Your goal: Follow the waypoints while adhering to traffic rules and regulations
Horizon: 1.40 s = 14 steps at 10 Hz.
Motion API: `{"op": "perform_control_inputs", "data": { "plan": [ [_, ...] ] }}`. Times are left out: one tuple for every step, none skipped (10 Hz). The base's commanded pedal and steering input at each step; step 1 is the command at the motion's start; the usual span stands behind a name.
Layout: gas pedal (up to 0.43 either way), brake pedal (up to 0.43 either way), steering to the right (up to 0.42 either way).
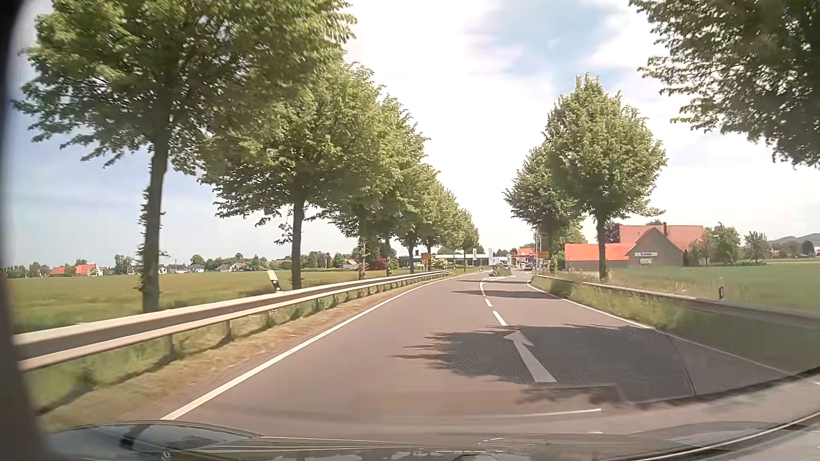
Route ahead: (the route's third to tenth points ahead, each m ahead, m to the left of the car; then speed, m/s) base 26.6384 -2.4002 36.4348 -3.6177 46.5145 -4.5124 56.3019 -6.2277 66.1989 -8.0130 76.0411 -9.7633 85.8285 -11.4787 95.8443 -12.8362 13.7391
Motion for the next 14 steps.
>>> {"op": "perform_control_inputs", "data": {
  "plan": [
    [0.13,0.0,0.04],
    [0.13,0.0,0.04],
    [0.13,0.0,0.04],
    [0.13,0.0,0.04],
    [0.13,0.0,0.04],
    [0.13,0.0,0.04],
    [0.13,0.0,0.039],
    [0.13,0.0,0.038],
    [0.13,0.0,0.036],
    [0.13,0.0,0.032],
    [0.13,0.0,0.029],
    [0.13,0.0,0.026],
    [0.13,0.0,0.022],
    [0.13,0.0,0.019]
  ]
}}
